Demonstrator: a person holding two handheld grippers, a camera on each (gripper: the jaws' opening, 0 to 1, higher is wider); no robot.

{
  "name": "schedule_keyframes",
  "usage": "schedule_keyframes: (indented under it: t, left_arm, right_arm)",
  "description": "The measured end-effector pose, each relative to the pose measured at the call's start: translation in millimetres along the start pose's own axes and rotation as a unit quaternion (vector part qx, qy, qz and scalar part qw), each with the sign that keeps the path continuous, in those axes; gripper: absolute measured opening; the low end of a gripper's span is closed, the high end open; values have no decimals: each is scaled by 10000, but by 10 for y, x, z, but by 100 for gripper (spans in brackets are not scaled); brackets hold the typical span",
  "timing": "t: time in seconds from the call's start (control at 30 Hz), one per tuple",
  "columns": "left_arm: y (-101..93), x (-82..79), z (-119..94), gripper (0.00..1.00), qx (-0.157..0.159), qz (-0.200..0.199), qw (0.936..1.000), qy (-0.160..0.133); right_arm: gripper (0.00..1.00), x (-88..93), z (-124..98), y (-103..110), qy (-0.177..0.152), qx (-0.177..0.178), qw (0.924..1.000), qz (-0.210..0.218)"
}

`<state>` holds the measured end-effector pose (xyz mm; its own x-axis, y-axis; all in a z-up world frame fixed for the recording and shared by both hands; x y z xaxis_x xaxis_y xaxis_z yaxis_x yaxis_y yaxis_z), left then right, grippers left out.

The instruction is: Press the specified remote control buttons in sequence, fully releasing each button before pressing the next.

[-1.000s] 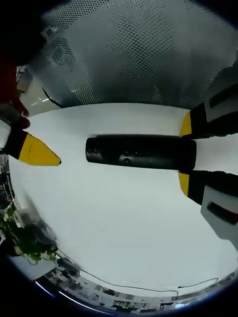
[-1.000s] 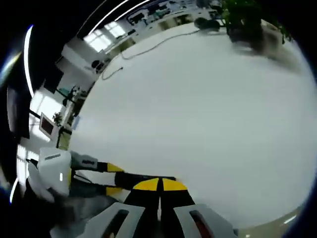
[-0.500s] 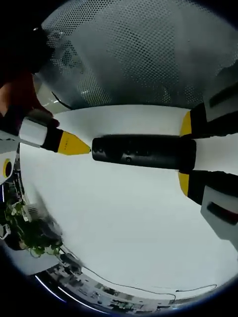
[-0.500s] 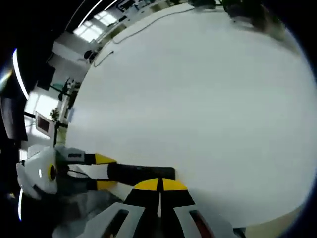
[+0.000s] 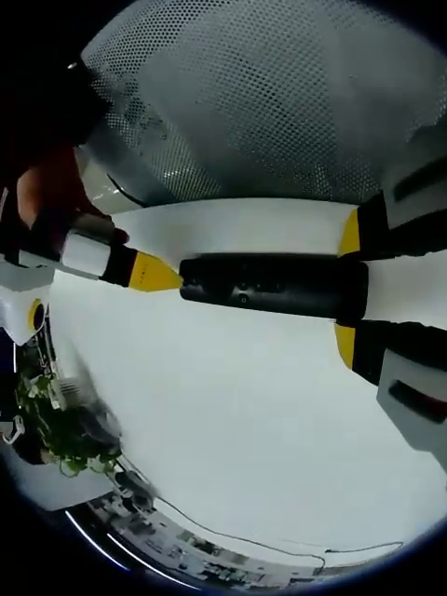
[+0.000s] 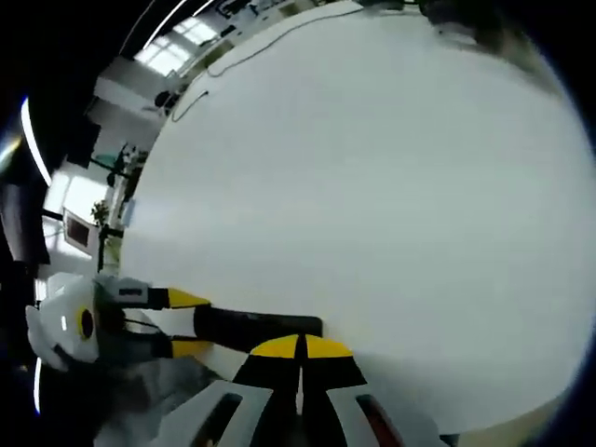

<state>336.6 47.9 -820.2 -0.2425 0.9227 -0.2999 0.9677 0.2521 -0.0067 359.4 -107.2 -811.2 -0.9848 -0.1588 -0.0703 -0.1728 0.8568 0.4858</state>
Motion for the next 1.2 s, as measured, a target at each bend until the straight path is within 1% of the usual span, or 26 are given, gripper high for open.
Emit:
schedule_keyframes:
  t: [0.1,0.2,0.43,0.57,0.73,0.87,1.1,1.2]
  left_arm:
    - [0,-1,-2,25,-1,7,10000,6]
    - [2,-1,-3,25,0,7,10000,12]
    - [4,1,-6,25,14,0,10000,8]
    - [4,-1,-6,25,17,14,10000,25]
    - [4,-2,-7,25,20,26,10000,40]
    - [4,-1,-8,25,17,24,10000,54]
    - [3,3,-9,25,7,-20,10000,2]
    - [1,3,-9,25,1,-14,10000,-1]
  right_arm:
    - [0,-13,-3,-5,4,15,10000,-67]
    - [0,-7,20,23,56,-141,9999,-19]
    - [0,-4,19,16,67,-180,9998,68]
    - [0,-2,22,24,46,-125,9999,-71]
    - [0,-9,20,17,18,-132,9999,-56]
    - [0,-7,19,45,33,-38,9993,-360]
    - [0,-6,9,37,56,-84,9997,-216]
    - [0,2,4,52,78,-25,9996,-284]
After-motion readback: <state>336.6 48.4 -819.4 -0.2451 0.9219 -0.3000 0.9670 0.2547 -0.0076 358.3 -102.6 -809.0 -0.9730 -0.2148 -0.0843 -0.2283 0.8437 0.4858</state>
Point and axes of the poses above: the point that each gripper's makers call its tool centre point, and the gripper's own axes: z roughly forward along the fingers, y roughly to its left, x roughly out of its underside, the point moved 5 cm from there along -z, roughly backward along the fingers, and after that the axes turned 9 degrees about y, right-handed, at the moved point
